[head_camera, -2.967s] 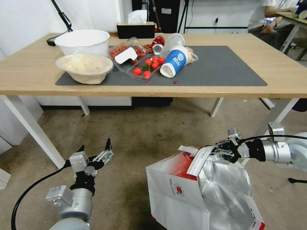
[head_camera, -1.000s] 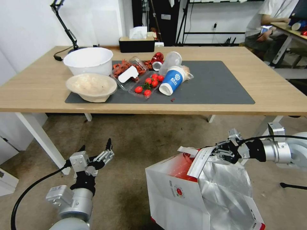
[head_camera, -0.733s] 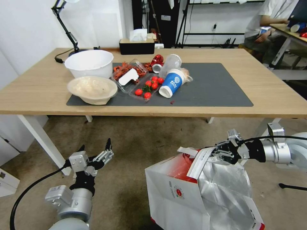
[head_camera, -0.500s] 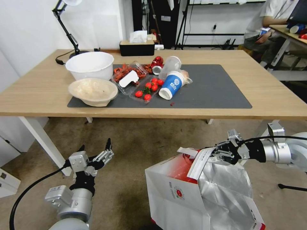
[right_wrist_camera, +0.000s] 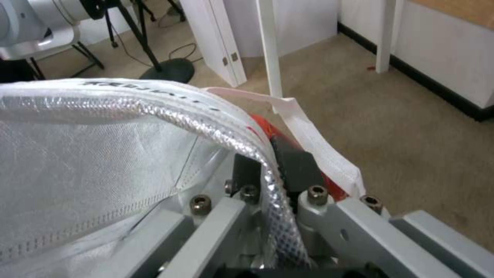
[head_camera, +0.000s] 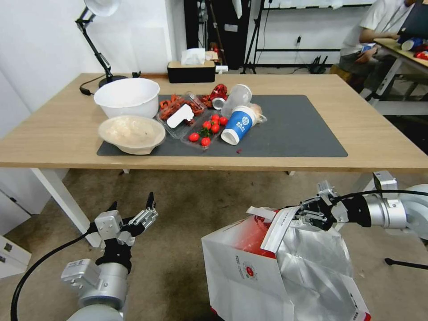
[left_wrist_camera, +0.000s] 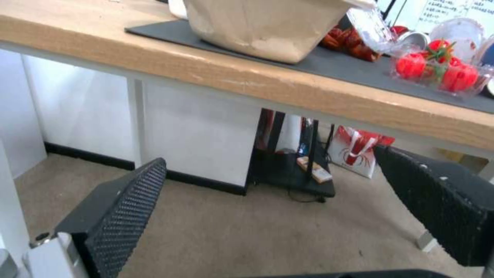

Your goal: Pick up the food delivery bag from the floor and place it on the table.

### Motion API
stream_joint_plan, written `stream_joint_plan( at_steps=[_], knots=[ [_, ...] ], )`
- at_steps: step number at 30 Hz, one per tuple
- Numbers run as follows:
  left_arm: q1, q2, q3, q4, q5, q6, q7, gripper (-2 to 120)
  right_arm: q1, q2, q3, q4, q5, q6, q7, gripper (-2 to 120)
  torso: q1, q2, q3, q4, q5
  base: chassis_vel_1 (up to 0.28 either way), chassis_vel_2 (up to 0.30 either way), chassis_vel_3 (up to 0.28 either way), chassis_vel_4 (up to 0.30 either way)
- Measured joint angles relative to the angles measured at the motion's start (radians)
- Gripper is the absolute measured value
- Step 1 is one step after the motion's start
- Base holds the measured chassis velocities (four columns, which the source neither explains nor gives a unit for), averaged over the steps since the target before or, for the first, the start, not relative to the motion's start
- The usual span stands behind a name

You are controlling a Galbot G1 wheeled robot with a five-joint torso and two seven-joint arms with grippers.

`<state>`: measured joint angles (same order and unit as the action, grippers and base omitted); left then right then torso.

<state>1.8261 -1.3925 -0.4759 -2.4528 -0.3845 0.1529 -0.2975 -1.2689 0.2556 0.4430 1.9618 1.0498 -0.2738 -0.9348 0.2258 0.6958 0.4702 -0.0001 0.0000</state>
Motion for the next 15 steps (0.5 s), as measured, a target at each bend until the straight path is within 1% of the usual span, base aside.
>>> stream_joint_plan(
  at_steps=[6, 15],
  knots=[
    [0.0, 0.0, 0.0, 0.0, 0.0, 0.0, -0.001, 100, 0.001, 0.0, 0.0, 0.001, 0.003, -0.001, 0.003, 0, 0.009, 0.021, 0.012, 0.0, 0.0, 0.0, 0.0, 0.0, 0.0],
    [-0.001, 0.001, 0.0, 0.0, 0.0, 0.0, -0.001, 100, 0.001, 0.001, -0.002, 0.008, 0.006, -0.002, 0.007, 0, 0.026, 0.063, 0.037, 0.0, 0.0, 0.0, 0.0, 0.0, 0.0]
  ],
)
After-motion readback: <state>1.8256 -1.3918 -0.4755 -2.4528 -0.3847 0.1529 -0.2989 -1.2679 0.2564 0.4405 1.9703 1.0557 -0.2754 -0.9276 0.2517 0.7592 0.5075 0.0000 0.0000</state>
